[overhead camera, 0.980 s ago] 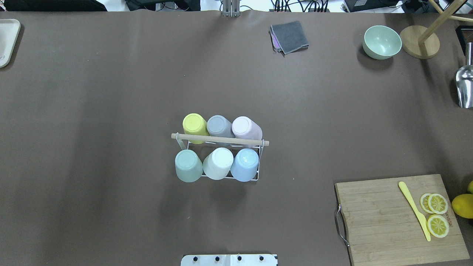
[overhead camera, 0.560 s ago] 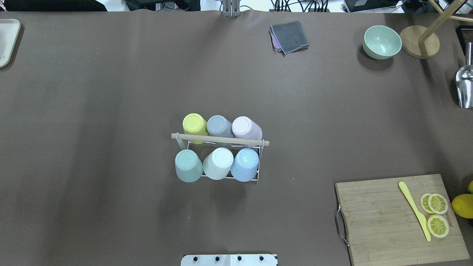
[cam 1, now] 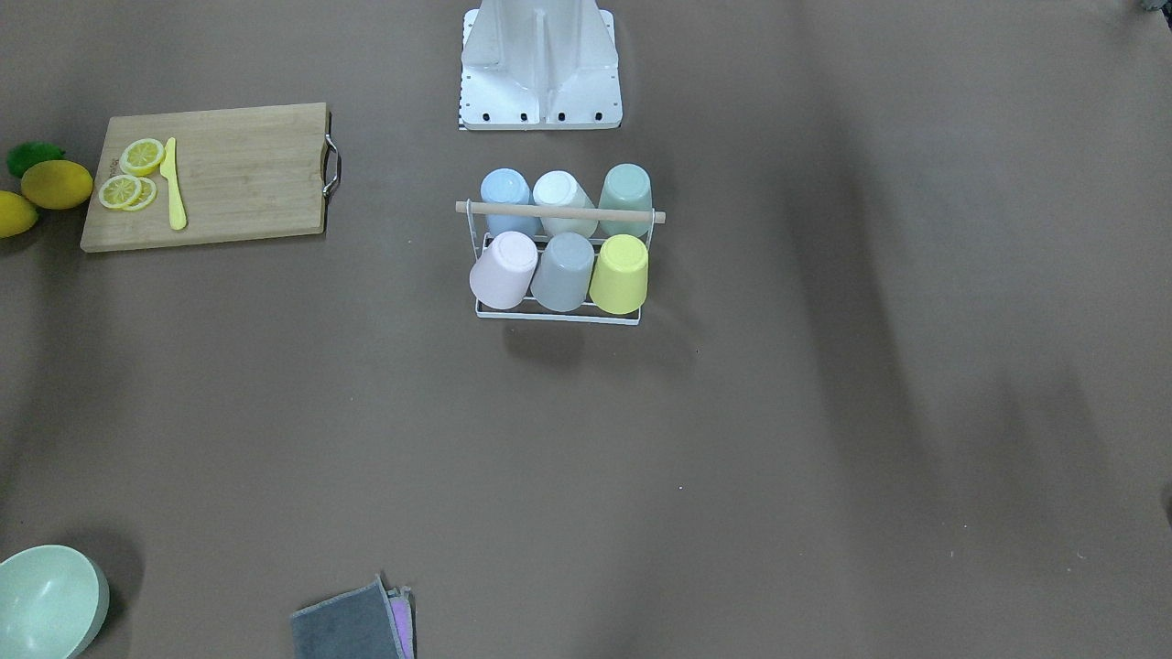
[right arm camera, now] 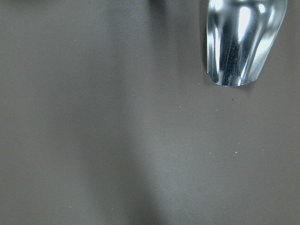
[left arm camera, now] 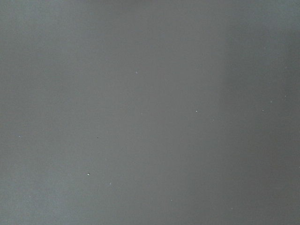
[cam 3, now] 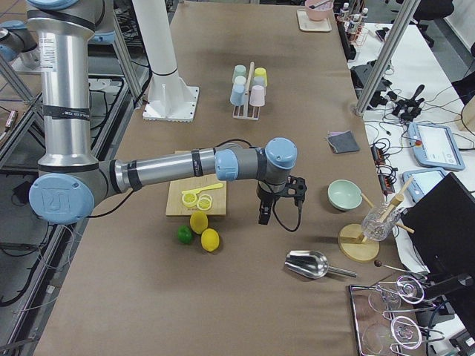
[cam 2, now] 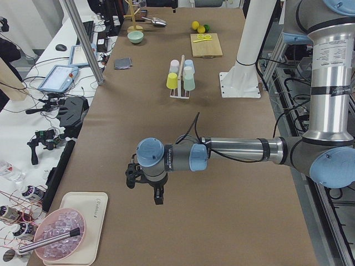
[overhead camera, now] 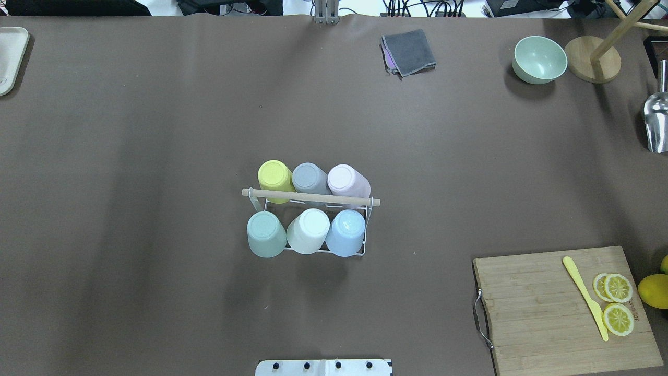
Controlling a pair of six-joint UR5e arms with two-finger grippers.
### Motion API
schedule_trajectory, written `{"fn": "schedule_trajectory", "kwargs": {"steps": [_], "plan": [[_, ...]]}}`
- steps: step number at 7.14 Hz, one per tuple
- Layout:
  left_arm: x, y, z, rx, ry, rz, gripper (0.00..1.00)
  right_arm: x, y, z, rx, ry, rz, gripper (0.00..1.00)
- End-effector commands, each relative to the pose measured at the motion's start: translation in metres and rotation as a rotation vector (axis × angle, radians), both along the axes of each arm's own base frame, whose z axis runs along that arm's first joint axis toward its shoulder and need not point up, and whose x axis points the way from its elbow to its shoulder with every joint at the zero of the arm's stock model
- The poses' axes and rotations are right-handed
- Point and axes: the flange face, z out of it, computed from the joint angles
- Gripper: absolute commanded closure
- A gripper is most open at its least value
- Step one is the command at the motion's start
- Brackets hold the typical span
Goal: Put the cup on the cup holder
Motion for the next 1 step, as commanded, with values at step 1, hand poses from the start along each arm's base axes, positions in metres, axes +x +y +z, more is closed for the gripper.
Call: {"fn": "schedule_trajectory", "kwargs": {"steps": [1], "plan": [[0.0000,0.0006,0.0029,0.018,-0.001,-0.003,0.03,0.0006,-0.0015,0.0010,0.014,0.008,0.001,0.01]]}}
